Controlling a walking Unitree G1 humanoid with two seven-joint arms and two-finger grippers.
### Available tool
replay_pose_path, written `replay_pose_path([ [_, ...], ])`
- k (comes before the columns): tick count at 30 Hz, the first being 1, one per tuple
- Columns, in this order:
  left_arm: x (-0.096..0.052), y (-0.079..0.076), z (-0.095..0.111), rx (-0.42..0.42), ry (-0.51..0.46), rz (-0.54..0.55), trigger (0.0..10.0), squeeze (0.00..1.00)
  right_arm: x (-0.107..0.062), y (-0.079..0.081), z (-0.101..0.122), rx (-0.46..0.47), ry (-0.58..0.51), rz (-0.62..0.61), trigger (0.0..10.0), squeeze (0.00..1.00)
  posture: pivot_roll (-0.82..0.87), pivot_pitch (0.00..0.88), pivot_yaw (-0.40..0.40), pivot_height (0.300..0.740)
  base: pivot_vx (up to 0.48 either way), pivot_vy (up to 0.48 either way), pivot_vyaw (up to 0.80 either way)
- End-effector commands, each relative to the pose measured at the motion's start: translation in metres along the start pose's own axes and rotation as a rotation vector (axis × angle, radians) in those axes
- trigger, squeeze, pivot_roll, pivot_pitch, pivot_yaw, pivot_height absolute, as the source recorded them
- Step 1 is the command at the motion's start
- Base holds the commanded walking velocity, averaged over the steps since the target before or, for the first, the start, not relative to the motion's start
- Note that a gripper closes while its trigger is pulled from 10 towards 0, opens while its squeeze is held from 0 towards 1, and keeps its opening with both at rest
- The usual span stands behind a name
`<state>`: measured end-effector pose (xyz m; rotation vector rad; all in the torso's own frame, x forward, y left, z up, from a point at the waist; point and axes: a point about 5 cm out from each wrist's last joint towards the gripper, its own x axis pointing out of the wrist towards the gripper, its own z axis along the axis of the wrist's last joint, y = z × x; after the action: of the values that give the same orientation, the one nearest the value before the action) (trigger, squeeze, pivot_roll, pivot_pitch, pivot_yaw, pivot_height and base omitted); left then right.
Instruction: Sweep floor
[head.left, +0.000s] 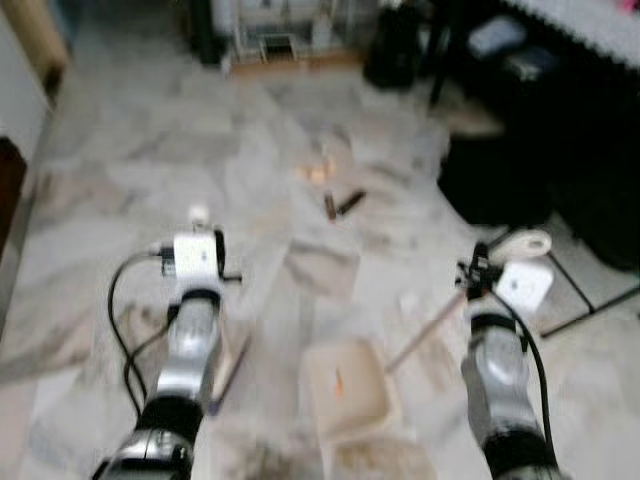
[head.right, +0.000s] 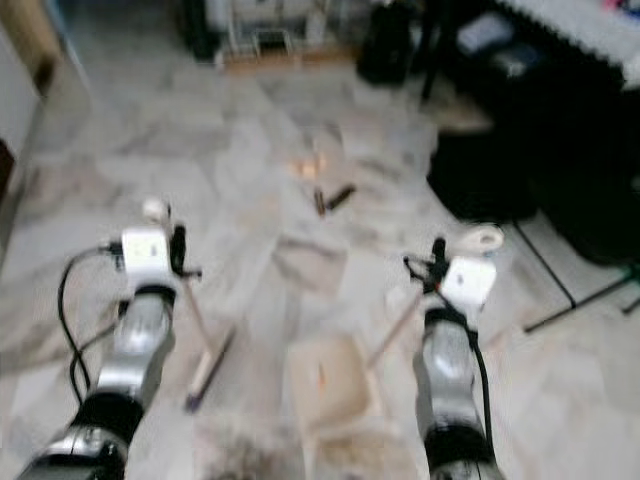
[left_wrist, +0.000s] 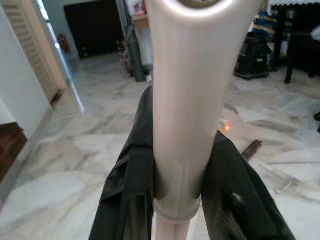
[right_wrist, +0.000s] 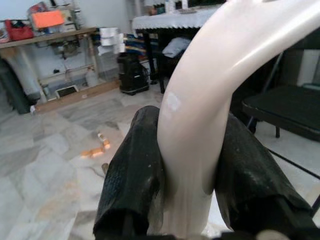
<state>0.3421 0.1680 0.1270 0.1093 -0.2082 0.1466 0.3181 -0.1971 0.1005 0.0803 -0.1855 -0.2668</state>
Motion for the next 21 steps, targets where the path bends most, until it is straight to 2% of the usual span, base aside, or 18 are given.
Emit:
replay_pose_path([
  [1, 0.0005, -0.0069, 0.0042, -0.018, -0.018, -0.015, 10.0, 0.00, 0.0026, -0.0054, 0.0062, -0.015, -0.031, -0.012, 10.0, 0.00, -0.05, 0.118, -0.014, 0.740, 0.386, 0.000, 0.00],
  [21, 0.0013, -0.0063, 0.0050, -0.020, -0.022, -0.010, 10.0, 0.00, 0.0045, -0.0029, 0.0086, -0.011, -0.043, -0.005, 10.0, 0.00, -0.05, 0.117, -0.017, 0.740, 0.387, 0.000, 0.00],
])
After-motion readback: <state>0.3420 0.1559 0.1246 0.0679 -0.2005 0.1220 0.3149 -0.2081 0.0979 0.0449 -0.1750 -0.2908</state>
